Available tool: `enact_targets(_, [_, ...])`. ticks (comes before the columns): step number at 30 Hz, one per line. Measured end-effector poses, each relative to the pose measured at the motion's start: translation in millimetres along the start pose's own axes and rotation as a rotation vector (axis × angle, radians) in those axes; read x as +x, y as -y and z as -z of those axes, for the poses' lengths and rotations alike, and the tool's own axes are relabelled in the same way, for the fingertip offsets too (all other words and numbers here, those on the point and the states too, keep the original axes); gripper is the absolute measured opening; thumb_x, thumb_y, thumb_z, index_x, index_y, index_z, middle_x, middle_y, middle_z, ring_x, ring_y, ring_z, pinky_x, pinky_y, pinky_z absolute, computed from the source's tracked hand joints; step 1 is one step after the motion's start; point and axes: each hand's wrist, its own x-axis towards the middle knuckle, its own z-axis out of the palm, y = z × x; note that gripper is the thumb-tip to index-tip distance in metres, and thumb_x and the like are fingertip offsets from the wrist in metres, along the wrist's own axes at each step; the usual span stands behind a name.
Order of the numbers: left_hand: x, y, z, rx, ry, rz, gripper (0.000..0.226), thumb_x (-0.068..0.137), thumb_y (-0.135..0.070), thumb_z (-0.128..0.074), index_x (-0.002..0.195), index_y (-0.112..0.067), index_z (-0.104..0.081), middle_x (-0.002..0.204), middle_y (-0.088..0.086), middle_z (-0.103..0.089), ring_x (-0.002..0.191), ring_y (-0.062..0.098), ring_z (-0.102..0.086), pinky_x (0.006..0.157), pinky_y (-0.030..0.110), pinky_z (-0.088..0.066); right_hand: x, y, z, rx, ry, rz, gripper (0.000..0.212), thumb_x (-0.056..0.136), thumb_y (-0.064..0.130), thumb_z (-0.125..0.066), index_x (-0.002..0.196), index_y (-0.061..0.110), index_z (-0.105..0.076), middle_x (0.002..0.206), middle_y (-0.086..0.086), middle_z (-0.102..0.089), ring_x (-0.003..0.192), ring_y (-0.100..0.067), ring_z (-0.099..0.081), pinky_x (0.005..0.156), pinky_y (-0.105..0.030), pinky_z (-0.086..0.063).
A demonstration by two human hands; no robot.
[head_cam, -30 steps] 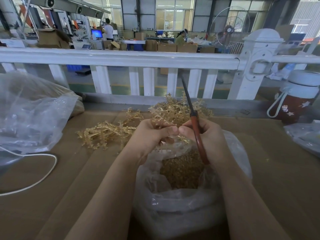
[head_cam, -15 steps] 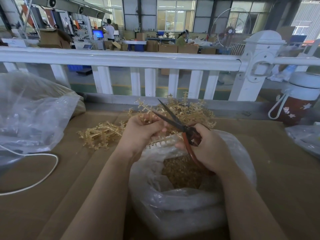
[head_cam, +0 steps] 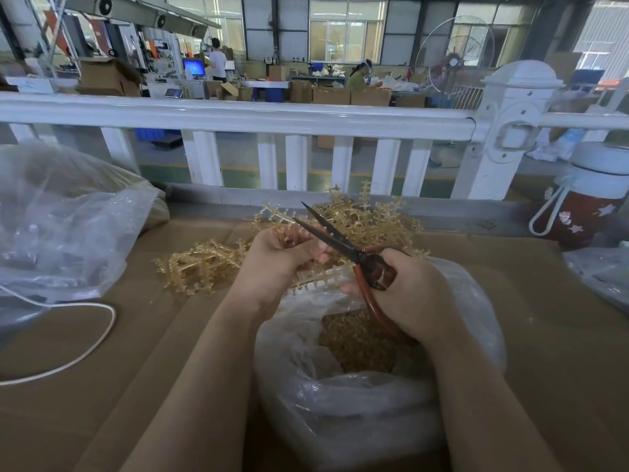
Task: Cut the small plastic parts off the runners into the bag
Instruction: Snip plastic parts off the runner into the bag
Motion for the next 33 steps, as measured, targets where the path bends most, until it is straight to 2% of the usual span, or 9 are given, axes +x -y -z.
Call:
enact_targets(4, [0.9, 0.5, 0.7, 0.002, -0.014, 0.009, 0.005, 0.070, -0.023, -0.077, 0.074, -0.020, -0.079, 0.078, 0.007, -0.074, 0.073, 0.015, -0.068, 0.075, 0.029, -0.052, 0.5, -1.2, -1.3, -0.026, -0.028, 0.006, 0.065, 0.059, 0.095, -0.047, 0.095, 0.043, -0.062, 0.071, 0.030, -0.058, 0.069, 0.011, -0.055, 0.055, -0.006, -0.036])
enact_targets(8, [0.6, -0.1, 1.9, -0.016, -0.016, 0.011, 0.003, 0.075, -0.015, -0.075, 0.075, -0.016, -0.078, 0.077, 0.007, -0.074, 0.072, 0.015, -0.068, 0.066, 0.020, -0.053, 1.2, -1.9, -2.0, -0.030, -0.033, 0.013, 0.064, 0.062, 0.090, -0.053, 0.098, 0.039, -0.066, 0.074, 0.028, -0.061, 0.070, 0.010, -0.056, 0.058, -0.006, -0.036])
enact_targets(12, [0.2, -0.3, 1.4, -0.012, -0.017, -0.004, 0.018, 0.086, -0.001, -0.069, 0.075, -0.014, -0.077, 0.074, 0.005, -0.074, 0.067, 0.011, -0.067, 0.059, 0.016, -0.050, 1.3, -1.4, -1.8, -0.061, -0.034, 0.007, 0.061, 0.064, 0.089, -0.055, 0.099, 0.040, -0.065, 0.074, 0.029, -0.059, 0.070, 0.012, -0.053, 0.057, -0.004, -0.032])
enact_targets(18, [0.3, -1.4, 1.3, -0.025, -0.021, -0.014, 0.017, 0.086, 0.000, -0.068, 0.076, -0.011, -0.076, 0.073, 0.004, -0.073, 0.067, 0.011, -0.067, 0.060, 0.016, -0.050, 1.4, 0.6, -2.0, -0.062, -0.064, -0.007, 0.056, 0.065, 0.088, -0.057, 0.091, 0.040, -0.066, 0.067, 0.031, -0.055, 0.064, 0.013, -0.053, 0.051, -0.004, -0.032])
enact_targets(22, [1.1, -1.3, 1.6, -0.027, -0.020, -0.016, 0.020, 0.086, 0.001, -0.068, 0.074, -0.013, -0.076, 0.077, 0.006, -0.074, 0.070, 0.014, -0.067, 0.064, 0.020, -0.053, 2.1, -0.9, -2.2, -0.022, -0.058, -0.005, 0.075, 0.059, 0.096, -0.043, 0.093, 0.036, -0.070, 0.071, 0.027, -0.059, 0.068, 0.008, -0.055, 0.059, -0.007, -0.035])
enact_targets(26, [1.3, -3.3, 2.0, 0.037, -0.030, -0.021, 0.018, 0.085, 0.001, -0.069, 0.076, -0.013, -0.077, 0.075, 0.007, -0.074, 0.068, 0.014, -0.067, 0.064, 0.021, -0.055, 2.5, -1.4, -1.0, -0.068, -0.044, -0.005, 0.069, 0.061, 0.096, -0.046, 0.094, 0.040, -0.066, 0.074, 0.028, -0.061, 0.069, 0.010, -0.054, 0.057, -0.006, -0.032])
enact_targets(30, [-0.1, -4.8, 0.8, 0.124, -0.021, -0.045, 0.013, 0.085, 0.002, -0.070, 0.081, -0.009, -0.075, 0.071, 0.003, -0.074, 0.062, 0.009, -0.067, 0.055, 0.014, -0.049, 1.3, -1.4, -1.7, -0.102, -0.060, 0.015, 0.057, 0.067, 0.090, -0.054, 0.092, 0.040, -0.065, 0.071, 0.030, -0.058, 0.066, 0.011, -0.053, 0.056, -0.006, -0.033])
enact_targets(33, [0.3, -3.7, 0.2, 0.157, -0.010, -0.056, 0.013, 0.086, 0.002, -0.070, 0.081, -0.009, -0.074, 0.069, 0.001, -0.074, 0.059, 0.005, -0.066, 0.049, 0.009, -0.044, 1.3, -2.9, -2.8, -0.091, -0.056, 0.014, 0.061, 0.065, 0.092, -0.053, 0.092, 0.039, -0.066, 0.073, 0.028, -0.061, 0.067, 0.009, -0.055, 0.057, -0.008, -0.038])
